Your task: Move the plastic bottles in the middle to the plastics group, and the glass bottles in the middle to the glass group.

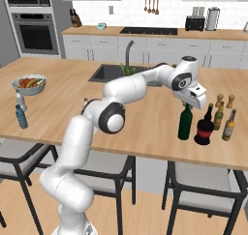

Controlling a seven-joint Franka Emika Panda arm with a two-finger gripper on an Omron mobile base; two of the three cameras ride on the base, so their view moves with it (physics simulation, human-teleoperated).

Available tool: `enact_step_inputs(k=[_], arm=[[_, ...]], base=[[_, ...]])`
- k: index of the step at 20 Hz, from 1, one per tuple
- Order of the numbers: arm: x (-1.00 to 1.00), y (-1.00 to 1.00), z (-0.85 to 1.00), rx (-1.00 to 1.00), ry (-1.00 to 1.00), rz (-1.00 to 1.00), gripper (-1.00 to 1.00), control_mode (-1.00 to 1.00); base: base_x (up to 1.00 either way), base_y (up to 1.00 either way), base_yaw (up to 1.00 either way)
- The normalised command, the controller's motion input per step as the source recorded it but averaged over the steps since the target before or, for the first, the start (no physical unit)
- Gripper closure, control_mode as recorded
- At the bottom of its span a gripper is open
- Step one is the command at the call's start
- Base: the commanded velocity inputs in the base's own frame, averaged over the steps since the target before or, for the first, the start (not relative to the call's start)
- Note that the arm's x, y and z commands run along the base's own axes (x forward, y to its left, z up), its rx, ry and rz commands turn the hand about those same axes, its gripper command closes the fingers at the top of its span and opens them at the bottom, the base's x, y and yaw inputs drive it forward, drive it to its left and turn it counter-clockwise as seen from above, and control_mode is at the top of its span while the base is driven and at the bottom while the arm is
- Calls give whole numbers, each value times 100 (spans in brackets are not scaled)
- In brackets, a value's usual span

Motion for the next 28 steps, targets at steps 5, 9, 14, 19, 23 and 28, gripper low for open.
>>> enact_step_inputs(k=[5, 9, 14, 19, 23, 28], arm=[[0, 15, -39, 0, 0, 0, -100, -100], [0, 1, 1, 0, 0, 0, -100, -100], [-6, 5, 30, 0, 0, 1, -100, -100], [-43, 37, 33, -1, 0, 3, -100, -100], [-71, 82, -8, -12, 0, 1, -100, -100], [-63, 100, -38, -22, 0, 0, -100, -100]], base=[[0, 0, 0], [0, 0, 0], [0, 0, 0], [0, 0, 0], [0, 0, 0], [0, 0, 0]])
